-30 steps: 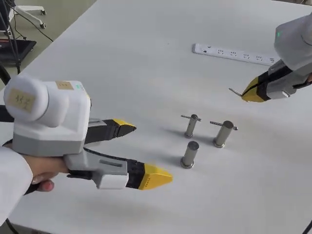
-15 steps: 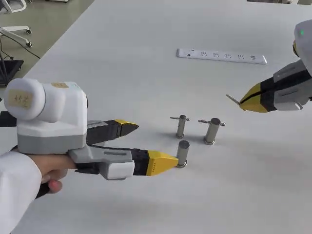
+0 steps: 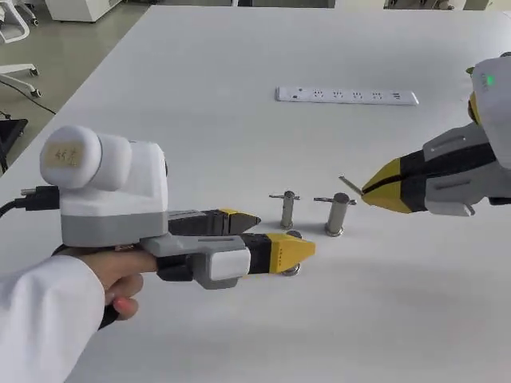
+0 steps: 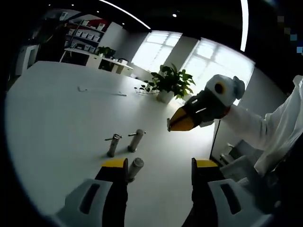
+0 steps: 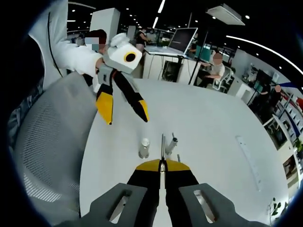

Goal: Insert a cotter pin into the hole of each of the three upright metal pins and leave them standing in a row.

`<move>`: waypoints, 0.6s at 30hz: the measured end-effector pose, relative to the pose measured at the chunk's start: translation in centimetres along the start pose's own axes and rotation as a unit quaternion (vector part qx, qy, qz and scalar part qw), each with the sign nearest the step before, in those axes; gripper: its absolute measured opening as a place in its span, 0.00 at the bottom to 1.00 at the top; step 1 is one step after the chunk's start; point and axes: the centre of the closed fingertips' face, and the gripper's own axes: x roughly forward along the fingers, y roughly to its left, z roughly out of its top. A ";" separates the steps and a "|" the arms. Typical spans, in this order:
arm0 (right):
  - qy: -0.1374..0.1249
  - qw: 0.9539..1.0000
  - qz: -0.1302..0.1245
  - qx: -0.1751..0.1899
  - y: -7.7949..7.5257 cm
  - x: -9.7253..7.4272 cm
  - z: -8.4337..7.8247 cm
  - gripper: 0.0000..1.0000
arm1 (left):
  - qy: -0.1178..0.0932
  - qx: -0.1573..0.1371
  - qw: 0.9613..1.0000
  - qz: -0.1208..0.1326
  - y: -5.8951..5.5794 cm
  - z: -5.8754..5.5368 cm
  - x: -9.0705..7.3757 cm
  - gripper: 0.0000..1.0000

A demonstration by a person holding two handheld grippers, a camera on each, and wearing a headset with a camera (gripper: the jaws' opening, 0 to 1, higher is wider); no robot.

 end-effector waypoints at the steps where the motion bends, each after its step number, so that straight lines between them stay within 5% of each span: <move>1: -0.005 1.000 -0.001 -0.002 0.5 0.0 0.3 0.00 | 0.001 0.004 1.000 -0.001 -0.2 0.0 0.2 0.49; 18: 0.002 0.997 -0.008 -0.076 4.0 1.5 0.7 0.00 | 0.011 -0.042 0.999 -0.021 -2.0 -0.2 2.4 0.32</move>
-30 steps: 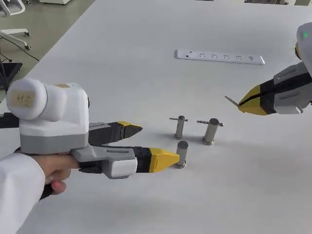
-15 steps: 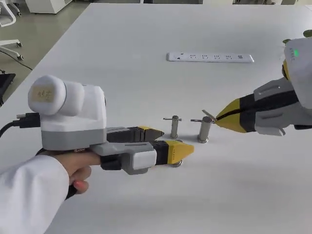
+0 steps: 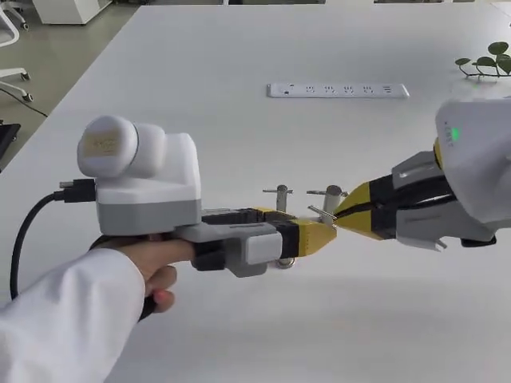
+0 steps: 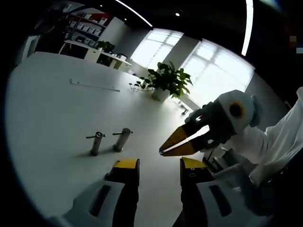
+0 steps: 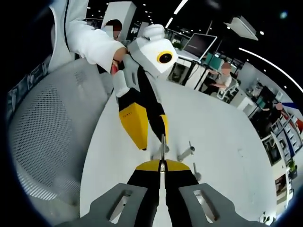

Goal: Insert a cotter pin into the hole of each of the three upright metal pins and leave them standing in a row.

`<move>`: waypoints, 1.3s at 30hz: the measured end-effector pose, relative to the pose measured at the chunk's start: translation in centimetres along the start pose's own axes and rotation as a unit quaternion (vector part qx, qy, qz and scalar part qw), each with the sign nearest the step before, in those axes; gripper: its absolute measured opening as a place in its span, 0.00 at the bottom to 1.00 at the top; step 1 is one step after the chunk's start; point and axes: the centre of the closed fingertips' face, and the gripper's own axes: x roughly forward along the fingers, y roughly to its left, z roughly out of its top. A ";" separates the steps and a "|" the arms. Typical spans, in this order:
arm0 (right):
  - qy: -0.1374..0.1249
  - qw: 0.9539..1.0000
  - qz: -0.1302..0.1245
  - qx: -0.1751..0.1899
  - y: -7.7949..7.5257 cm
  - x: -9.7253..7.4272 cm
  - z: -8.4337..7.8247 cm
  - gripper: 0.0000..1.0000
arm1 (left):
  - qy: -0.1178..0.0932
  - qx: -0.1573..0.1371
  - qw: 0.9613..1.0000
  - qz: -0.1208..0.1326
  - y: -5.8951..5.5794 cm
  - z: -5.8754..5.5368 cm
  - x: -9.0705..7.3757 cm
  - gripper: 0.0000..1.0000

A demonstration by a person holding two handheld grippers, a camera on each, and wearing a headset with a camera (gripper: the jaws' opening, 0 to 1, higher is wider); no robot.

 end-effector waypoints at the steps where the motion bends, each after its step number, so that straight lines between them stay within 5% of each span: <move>1: 0.000 1.000 0.000 -0.005 0.1 0.1 0.0 0.00 | 0.001 -0.003 1.000 0.000 0.0 0.0 0.0 0.30; 18: 0.012 0.998 0.012 -0.053 1.6 1.2 0.8 0.00 | 0.022 -0.052 0.998 0.004 0.4 -1.2 0.1 0.04; 39: 0.013 0.997 0.023 -0.073 2.2 1.3 1.0 0.00 | 0.037 -0.062 0.997 0.008 0.1 -2.0 -0.2 0.00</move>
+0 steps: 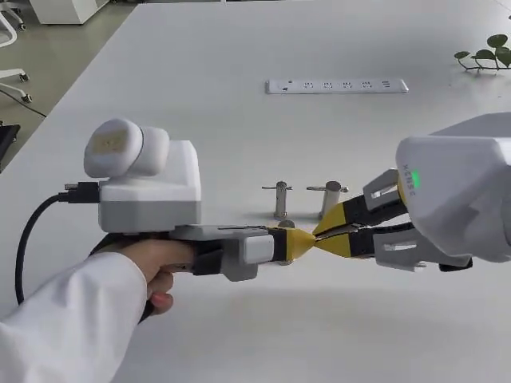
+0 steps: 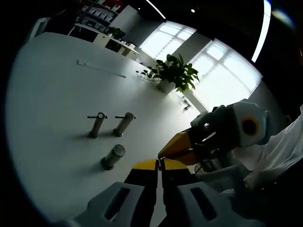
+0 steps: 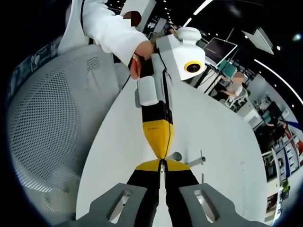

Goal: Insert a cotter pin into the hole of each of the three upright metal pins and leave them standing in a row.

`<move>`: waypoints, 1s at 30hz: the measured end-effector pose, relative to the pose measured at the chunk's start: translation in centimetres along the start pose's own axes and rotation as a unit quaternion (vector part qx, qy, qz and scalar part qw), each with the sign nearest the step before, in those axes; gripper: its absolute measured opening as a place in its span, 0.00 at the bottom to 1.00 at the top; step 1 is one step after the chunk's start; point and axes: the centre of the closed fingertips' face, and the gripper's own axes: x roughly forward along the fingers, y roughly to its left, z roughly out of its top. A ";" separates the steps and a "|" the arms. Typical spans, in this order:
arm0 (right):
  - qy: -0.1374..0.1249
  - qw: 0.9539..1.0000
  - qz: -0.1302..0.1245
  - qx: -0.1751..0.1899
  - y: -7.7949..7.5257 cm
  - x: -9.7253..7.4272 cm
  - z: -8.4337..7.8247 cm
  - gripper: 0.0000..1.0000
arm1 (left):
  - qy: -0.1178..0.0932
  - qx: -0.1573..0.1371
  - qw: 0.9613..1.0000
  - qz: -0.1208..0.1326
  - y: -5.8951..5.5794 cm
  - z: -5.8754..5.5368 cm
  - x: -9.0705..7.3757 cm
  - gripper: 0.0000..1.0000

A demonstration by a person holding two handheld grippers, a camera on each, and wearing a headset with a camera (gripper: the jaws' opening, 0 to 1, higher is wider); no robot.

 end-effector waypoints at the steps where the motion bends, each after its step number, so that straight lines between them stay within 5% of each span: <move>1: -0.002 1.000 0.000 -0.001 0.0 0.0 0.0 0.00 | 0.000 0.000 1.000 0.000 0.0 0.0 0.0 0.00; 5: -0.012 1.000 0.003 0.001 0.1 0.0 0.0 0.00 | -0.001 0.008 1.000 0.000 0.0 0.1 -0.1 0.00; 10: -0.012 0.999 -0.006 0.047 -0.3 -0.2 -0.8 0.17 | 0.006 0.031 1.000 -0.001 -0.1 0.1 -0.4 0.00; 16: -0.054 0.989 0.026 0.139 0.4 -0.3 -0.9 0.21 | 0.012 0.119 0.993 -0.015 -0.7 0.1 -0.9 0.00; 17: -0.050 0.986 0.028 0.156 0.5 -0.2 -1.3 0.23 | 0.013 0.166 0.986 -0.018 -0.9 0.1 -1.0 0.00; 21: -0.078 0.977 0.048 0.191 1.2 -0.3 -0.7 0.18 | 0.019 0.271 0.962 -0.030 -1.4 -0.1 -1.1 0.00; 22: -0.081 0.976 0.052 0.193 1.3 -0.3 -0.5 0.17 | 0.025 0.302 0.952 -0.035 -1.6 -0.3 -1.1 0.00; 24: -0.083 0.976 0.055 0.194 1.5 -0.3 -0.3 0.16 | 0.025 0.315 0.948 -0.043 -2.0 -0.4 -1.1 0.00; 26: -0.084 0.976 0.059 0.194 1.7 -0.3 -0.2 0.14 | 0.026 0.339 0.939 -0.047 -2.1 -0.5 -1.1 0.00; 30: -0.091 0.973 0.068 0.199 1.9 -0.2 0.0 0.09 | 0.037 0.359 0.931 -0.055 -2.2 -0.9 -1.1 0.00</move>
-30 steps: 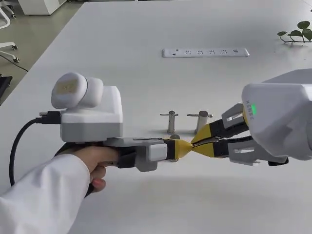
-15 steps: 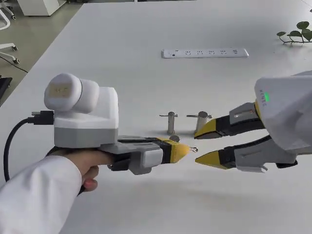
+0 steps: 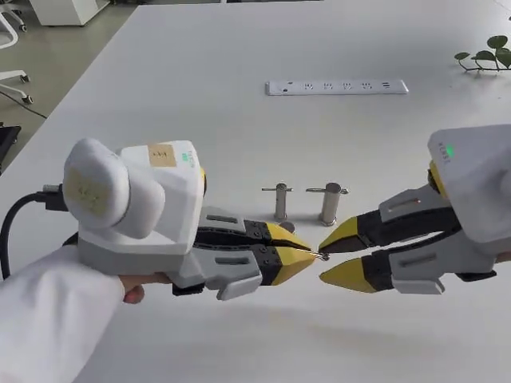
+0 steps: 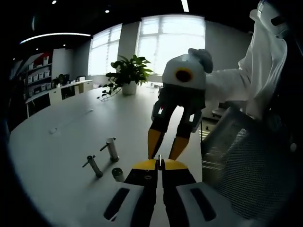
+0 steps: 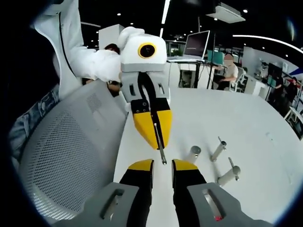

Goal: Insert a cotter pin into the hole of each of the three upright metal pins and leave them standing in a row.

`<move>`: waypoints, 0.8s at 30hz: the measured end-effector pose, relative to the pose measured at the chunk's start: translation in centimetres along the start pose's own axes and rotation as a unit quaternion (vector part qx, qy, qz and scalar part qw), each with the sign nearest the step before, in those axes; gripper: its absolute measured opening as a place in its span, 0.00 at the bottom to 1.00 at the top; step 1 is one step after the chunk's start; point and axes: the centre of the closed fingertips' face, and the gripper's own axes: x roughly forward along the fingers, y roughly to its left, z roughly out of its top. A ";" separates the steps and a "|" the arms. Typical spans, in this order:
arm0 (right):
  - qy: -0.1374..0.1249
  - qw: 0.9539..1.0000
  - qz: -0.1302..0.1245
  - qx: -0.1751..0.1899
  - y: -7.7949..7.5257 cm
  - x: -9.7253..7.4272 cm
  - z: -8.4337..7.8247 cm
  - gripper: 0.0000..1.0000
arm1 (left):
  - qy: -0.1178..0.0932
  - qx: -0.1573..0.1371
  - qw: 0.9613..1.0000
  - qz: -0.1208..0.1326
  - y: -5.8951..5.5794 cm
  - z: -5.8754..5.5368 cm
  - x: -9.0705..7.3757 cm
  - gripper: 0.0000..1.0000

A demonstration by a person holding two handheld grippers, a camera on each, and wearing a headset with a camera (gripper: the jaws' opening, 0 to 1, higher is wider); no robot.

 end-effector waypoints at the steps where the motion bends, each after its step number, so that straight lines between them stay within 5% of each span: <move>1: -0.001 1.000 0.001 0.000 0.0 0.0 0.0 0.08 | 0.001 0.003 1.000 -0.001 0.0 0.0 0.0 0.00; 9: -0.003 1.000 0.008 -0.003 0.3 0.4 -0.4 0.00 | 0.009 0.022 1.000 -0.012 -0.4 -0.3 0.1 0.00; 21: 0.003 1.000 0.017 -0.009 1.2 0.4 -0.5 0.00 | 0.016 0.043 0.999 -0.026 -0.6 -0.8 0.5 0.00; 24: 0.002 1.000 0.017 -0.013 1.1 0.2 -0.5 0.00 | 0.031 0.053 0.998 -0.028 -0.5 -1.4 0.5 0.00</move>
